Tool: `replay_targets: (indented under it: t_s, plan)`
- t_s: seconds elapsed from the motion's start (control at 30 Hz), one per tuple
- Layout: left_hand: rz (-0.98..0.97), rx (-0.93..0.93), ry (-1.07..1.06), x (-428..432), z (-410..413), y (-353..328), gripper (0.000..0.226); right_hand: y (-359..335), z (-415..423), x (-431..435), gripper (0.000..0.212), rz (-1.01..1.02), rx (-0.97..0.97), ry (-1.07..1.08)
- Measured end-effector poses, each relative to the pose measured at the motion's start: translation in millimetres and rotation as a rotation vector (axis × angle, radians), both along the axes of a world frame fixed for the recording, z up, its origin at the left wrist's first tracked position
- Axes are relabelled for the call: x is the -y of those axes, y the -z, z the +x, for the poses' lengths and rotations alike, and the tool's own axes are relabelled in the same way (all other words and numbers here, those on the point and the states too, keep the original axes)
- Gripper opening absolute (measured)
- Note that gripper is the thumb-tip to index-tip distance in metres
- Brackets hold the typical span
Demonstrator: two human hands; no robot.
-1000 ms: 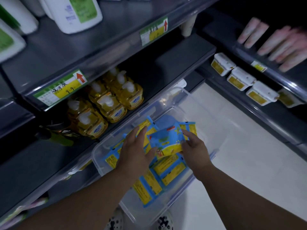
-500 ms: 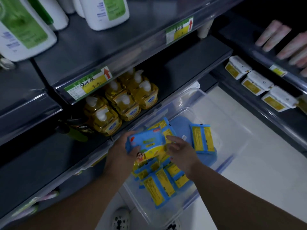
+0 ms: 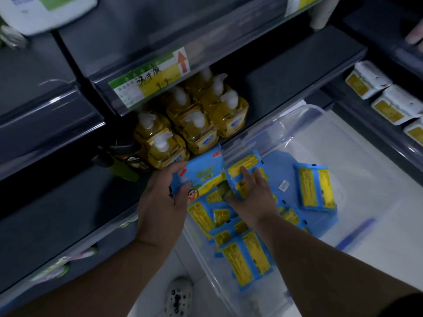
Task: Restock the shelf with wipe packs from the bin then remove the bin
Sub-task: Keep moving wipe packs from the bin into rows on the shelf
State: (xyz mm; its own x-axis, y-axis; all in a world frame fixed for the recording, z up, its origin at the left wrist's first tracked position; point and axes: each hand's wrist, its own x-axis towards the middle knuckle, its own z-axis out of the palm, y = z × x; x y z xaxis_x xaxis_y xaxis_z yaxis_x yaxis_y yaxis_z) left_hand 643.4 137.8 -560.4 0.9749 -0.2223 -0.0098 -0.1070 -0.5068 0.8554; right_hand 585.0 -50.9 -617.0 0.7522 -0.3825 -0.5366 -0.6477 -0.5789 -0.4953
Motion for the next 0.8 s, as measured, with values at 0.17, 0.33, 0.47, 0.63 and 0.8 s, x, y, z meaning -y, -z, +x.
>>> replay_targets:
  t_s: [0.17,0.33,0.47,0.63,0.8]
  plan:
    - [-0.047,-0.038,0.014,-0.1,-3.2,0.0,0.047,-3.6,9.0,2.4,0.066,-0.124,0.030,-0.031]
    - [-0.019,-0.050,0.027,2.2,-8.6,-9.9,0.043,-27.8,-3.0,10.0,0.075,-0.108,0.074,0.107]
    - [-0.020,-0.086,0.041,2.8,-13.6,-28.4,0.044,-53.2,-15.5,15.7,0.060,-0.055,0.220,0.351]
    - [0.003,-0.125,0.115,0.3,-18.5,-74.4,0.035,-99.2,-45.4,12.2,0.046,0.266,0.413,0.739]
    - [-0.028,-0.108,0.150,-6.7,-22.0,-143.4,0.033,-185.3,-70.8,-11.2,0.045,0.684,0.499,1.004]
